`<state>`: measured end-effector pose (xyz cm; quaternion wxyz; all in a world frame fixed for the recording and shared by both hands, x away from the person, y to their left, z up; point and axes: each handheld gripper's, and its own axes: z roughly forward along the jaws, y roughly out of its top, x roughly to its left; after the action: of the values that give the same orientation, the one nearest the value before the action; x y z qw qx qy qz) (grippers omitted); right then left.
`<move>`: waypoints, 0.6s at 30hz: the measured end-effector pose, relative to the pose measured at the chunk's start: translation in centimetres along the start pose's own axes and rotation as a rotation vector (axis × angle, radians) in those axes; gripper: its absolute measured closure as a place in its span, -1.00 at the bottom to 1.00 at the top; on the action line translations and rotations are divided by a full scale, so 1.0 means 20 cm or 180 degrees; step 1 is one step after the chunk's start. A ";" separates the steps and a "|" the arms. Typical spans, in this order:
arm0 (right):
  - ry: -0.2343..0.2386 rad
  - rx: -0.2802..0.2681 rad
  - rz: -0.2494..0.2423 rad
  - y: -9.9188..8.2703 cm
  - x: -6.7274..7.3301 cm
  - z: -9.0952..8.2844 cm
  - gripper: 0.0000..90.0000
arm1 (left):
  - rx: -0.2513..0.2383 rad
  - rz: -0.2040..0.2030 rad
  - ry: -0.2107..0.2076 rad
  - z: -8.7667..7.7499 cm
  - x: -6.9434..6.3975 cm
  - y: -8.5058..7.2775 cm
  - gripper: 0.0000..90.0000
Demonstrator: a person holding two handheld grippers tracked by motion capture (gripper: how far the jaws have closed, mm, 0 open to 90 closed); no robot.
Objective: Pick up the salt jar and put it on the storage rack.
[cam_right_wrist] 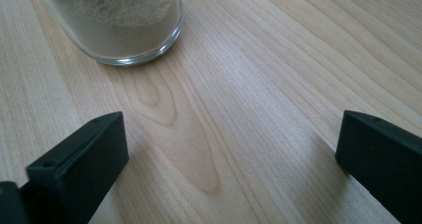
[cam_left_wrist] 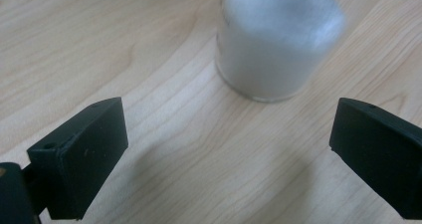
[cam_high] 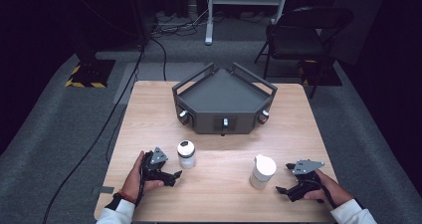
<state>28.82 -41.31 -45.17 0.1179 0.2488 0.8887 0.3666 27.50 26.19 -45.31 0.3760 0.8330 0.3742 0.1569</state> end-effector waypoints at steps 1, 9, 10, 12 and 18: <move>0.0000 0.0000 0.0000 0.00 0.00 0.00 -1.00 | -0.0012 0.0030 0.0016 0.00 -0.01 0.00 -0.97; 0.0001 0.0000 0.0000 0.00 0.00 0.00 -1.00 | -0.0140 0.0039 -0.0040 -0.01 -0.01 0.04 -0.98; 0.0002 0.0000 0.0000 0.00 0.00 0.00 -1.00 | -0.0158 0.0047 -0.0048 -0.01 -0.02 0.04 -0.98; 0.0001 0.0000 0.0000 0.00 0.00 0.00 -1.00 | -0.0204 0.0028 -0.0072 -0.01 -0.02 0.05 -0.98; 0.0001 0.0000 -0.0001 0.00 0.00 0.00 -1.00 | -0.0272 0.0027 -0.0082 -0.02 -0.02 0.08 -0.98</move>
<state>28.83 -41.32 -45.17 0.1178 0.2486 0.8888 0.3667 27.80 25.37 -43.94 0.4153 0.8198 0.3587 0.1636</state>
